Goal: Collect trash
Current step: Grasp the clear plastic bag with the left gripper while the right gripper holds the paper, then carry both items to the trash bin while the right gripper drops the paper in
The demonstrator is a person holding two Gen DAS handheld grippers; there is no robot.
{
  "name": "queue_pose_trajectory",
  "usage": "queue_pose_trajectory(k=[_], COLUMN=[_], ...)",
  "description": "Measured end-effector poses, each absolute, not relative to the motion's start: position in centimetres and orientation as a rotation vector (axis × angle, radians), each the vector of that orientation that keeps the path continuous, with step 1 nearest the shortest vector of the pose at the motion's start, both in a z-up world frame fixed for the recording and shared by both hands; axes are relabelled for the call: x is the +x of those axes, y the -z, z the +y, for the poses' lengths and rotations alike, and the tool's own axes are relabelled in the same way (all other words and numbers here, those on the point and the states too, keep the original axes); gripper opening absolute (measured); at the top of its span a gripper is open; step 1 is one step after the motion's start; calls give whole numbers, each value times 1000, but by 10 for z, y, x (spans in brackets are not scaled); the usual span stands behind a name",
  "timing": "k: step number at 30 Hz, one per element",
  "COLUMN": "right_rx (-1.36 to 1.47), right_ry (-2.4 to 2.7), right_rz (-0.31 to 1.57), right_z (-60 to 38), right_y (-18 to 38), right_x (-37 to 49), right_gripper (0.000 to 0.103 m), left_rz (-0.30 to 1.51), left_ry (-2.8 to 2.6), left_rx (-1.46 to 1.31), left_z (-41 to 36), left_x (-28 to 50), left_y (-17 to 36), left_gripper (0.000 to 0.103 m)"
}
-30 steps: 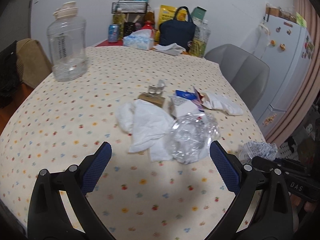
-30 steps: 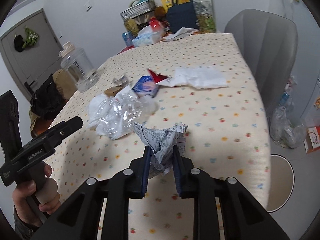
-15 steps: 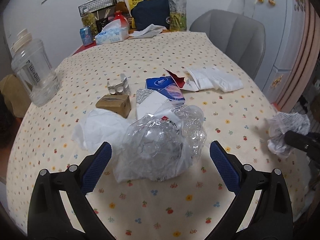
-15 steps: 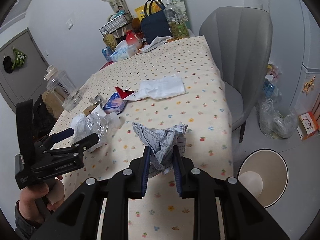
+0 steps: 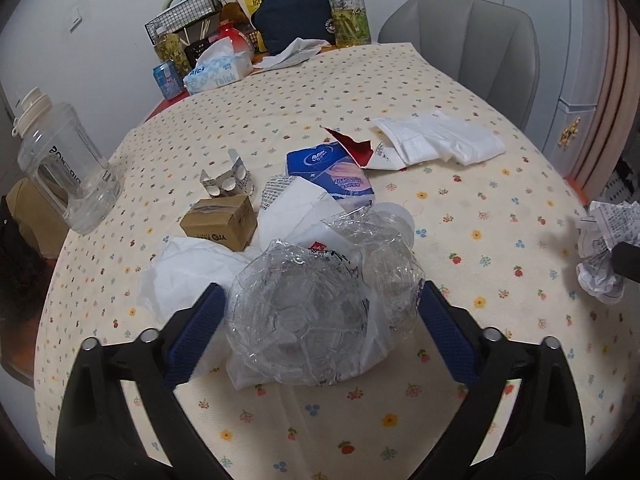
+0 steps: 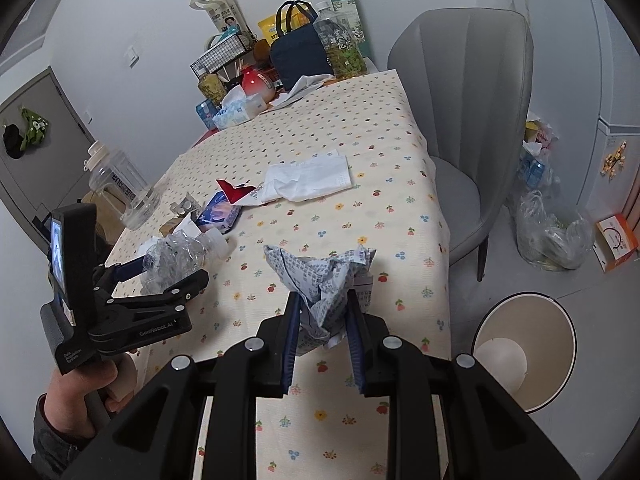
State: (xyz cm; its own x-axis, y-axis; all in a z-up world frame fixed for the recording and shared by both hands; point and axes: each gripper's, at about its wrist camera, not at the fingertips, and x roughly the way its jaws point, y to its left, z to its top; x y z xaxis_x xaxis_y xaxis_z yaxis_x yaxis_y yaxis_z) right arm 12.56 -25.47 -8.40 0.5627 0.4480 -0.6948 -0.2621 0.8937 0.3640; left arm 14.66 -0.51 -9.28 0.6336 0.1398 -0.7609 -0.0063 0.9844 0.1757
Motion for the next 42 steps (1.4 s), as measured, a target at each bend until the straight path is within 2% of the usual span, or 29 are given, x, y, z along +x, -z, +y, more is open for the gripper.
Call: queue_pose_trajectory(k=[3,4,20,29,42], right_rx=[229,227,206,240,351], right_ry=[-425,-427,-438,-373,-216], right_rz=[878,876,827,806,811], right_z=[-253,-252,-253,-287,-368], right_y=[83,82,64,61,85], right_x=[124,123,106,109,132], right_gripper=[23,23,23,23,24], left_rz=[865,859,718,693,726], left_ry=[-73,-71,-19,53,198], left_rx=[137,131,50,77,131], left_z=[-2,0,7,-32,-118], left_x=[140,137,101,114,162], left_y=[86,84,26,17,30], left_gripper=[89,85,85,85,85])
